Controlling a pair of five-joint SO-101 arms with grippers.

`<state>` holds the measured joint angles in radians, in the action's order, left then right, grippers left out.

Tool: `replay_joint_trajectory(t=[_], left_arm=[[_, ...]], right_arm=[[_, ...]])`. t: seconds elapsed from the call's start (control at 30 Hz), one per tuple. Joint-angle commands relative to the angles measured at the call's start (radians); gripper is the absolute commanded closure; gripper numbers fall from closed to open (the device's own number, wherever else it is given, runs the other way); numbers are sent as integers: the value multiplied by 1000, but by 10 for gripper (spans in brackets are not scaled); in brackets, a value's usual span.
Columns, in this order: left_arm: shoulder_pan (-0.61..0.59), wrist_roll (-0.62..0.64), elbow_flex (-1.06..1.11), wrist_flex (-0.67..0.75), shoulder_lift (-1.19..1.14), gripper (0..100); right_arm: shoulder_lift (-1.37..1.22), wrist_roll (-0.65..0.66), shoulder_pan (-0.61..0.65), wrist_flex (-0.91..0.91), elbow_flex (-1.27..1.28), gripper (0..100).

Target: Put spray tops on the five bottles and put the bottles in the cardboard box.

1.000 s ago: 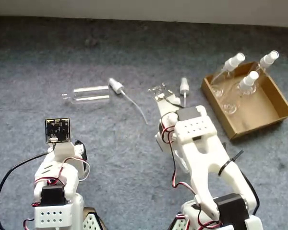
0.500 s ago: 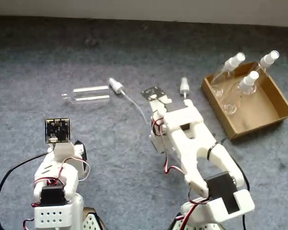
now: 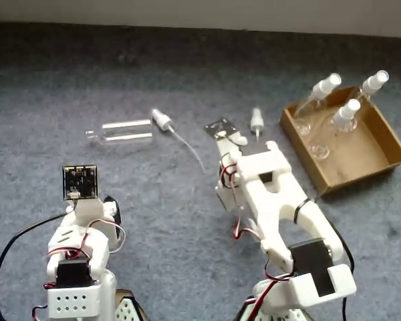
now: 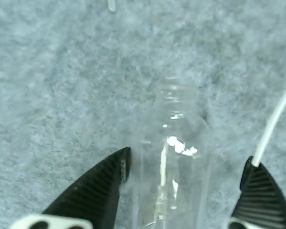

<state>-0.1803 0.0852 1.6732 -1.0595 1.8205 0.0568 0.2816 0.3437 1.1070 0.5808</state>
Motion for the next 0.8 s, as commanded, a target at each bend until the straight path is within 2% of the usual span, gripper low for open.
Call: replay_joint_trajectory(t=[0.0,0.1,0.6,0.77], left_arm=[[-4,-8,21,-2,4,995],[-4,-8,21,-2,4,995],[-4,-8,21,-2,4,995],[-4,-8,21,-2,4,995]], right_arm=[[8,48,-4,-51,5,670],[8,91,-4,-56,27,670],[7,92,-1,-56,28,674],[7,98,-1,-87,67,751]])
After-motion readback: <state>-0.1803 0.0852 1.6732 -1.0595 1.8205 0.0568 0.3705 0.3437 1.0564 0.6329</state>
